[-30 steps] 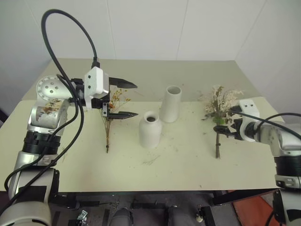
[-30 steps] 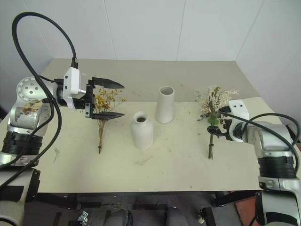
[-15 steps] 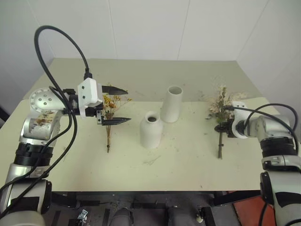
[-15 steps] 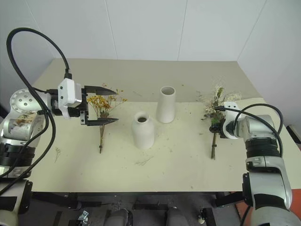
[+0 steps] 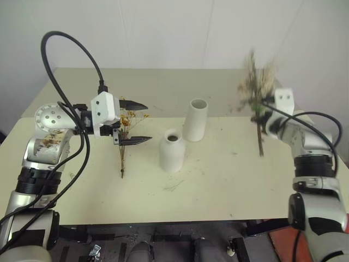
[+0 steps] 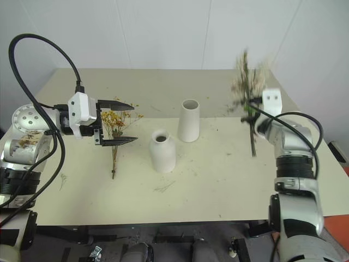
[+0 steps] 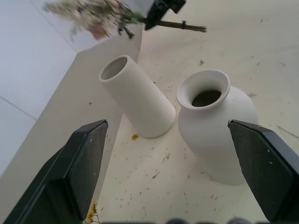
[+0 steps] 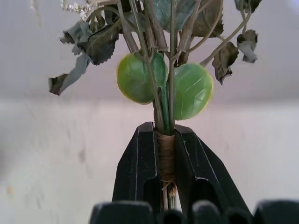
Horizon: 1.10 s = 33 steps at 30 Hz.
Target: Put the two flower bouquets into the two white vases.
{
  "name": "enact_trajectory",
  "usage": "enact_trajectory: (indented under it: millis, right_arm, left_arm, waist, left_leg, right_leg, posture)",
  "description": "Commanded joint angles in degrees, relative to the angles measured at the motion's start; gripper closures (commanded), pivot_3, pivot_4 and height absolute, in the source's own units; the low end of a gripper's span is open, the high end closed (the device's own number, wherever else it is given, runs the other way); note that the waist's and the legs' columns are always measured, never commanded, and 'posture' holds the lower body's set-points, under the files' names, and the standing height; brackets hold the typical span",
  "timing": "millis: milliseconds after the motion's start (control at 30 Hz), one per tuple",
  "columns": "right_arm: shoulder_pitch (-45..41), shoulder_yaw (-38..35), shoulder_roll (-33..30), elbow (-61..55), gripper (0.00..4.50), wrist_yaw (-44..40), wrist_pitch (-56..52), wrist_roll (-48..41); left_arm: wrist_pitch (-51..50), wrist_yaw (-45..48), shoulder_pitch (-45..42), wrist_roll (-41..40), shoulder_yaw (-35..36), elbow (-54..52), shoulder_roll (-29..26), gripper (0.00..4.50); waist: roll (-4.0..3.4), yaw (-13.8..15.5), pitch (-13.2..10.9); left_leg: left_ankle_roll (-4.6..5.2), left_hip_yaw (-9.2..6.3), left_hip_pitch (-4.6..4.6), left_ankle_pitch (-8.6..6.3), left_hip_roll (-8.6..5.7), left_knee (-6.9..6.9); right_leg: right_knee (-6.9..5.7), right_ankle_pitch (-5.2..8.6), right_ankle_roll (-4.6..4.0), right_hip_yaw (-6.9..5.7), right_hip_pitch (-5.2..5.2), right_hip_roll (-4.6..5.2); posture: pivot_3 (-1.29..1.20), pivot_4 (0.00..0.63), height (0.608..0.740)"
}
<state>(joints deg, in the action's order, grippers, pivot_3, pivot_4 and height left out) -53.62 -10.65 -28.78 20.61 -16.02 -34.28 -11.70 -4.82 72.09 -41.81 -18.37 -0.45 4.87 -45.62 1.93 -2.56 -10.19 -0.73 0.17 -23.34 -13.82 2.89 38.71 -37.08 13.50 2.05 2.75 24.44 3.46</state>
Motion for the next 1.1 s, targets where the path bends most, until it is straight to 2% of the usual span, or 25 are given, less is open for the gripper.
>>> enact_trajectory:
  millis: [33, 200, 333, 600, 1100]
  right_arm:
    - [-5.36, -3.53, 3.46, -2.62, 4.26, 0.46, 10.56, -3.06]
    - [-9.83, -9.02, 10.52, 1.85, 4.26, -4.46, 24.21, -10.97]
    - [-13.61, -10.61, 14.13, 7.02, 4.26, -7.34, 27.95, -15.30]
    - [-14.78, -8.63, 19.28, 15.74, 4.26, -10.09, 34.21, -13.79]
    - [-8.98, -4.86, 21.17, 17.63, 4.26, -13.84, 41.80, -10.65]
  left_arm:
    - [-2.81, -1.98, 0.98, -1.63, 4.16, -2.66, -2.30, 0.00]
    - [-4.06, -3.30, 5.40, -0.48, 7.28, -3.29, -6.17, 0.00]
    - [-5.59, -4.65, 10.07, -1.32, 10.13, -5.67, -8.01, 0.00]
    - [-9.62, -7.47, 15.50, -2.90, 13.30, -11.96, -8.99, 0.00]
    - [-11.31, -8.52, 16.17, -3.18, 13.40, -13.98, -9.37, 0.00]
  waist:
    - [-0.02, -0.40, -0.01]
    - [-0.05, -0.26, -0.03]
    - [-0.09, 0.17, -0.06]
    - [-0.13, 0.05, -0.08]
    - [-0.19, -0.21, -0.12]
  left_leg:
    - [0.00, 0.01, 0.01, 0.00, 0.01, 0.01]
    - [0.00, -0.02, 0.03, 0.00, 0.04, -0.06]
    - [0.00, -0.02, 0.02, 0.00, 0.04, -0.06]
    - [-0.01, -0.02, 0.03, 0.00, 0.06, -0.09]
    - [-0.01, -0.01, 0.06, 0.00, 0.05, -0.21]
  right_leg:
    - [-0.02, -0.01, 0.00, 0.01, 0.00, 0.00]
    - [-0.05, -0.01, -0.01, -0.04, -0.02, -0.01]
    - [-0.05, -0.01, -0.01, -0.09, -0.06, 0.03]
    - [-0.05, -0.02, -0.02, -0.12, -0.04, 0.03]
    - [-0.07, -0.02, -0.03, -0.12, -0.03, 0.02]
  posture:
    - [0.00, 0.150, 0.740]
    - [0.00, 0.150, 0.740]
    - [0.00, 0.150, 0.740]
    - [0.00, 0.150, 0.740]
    - [0.00, 0.150, 0.740]
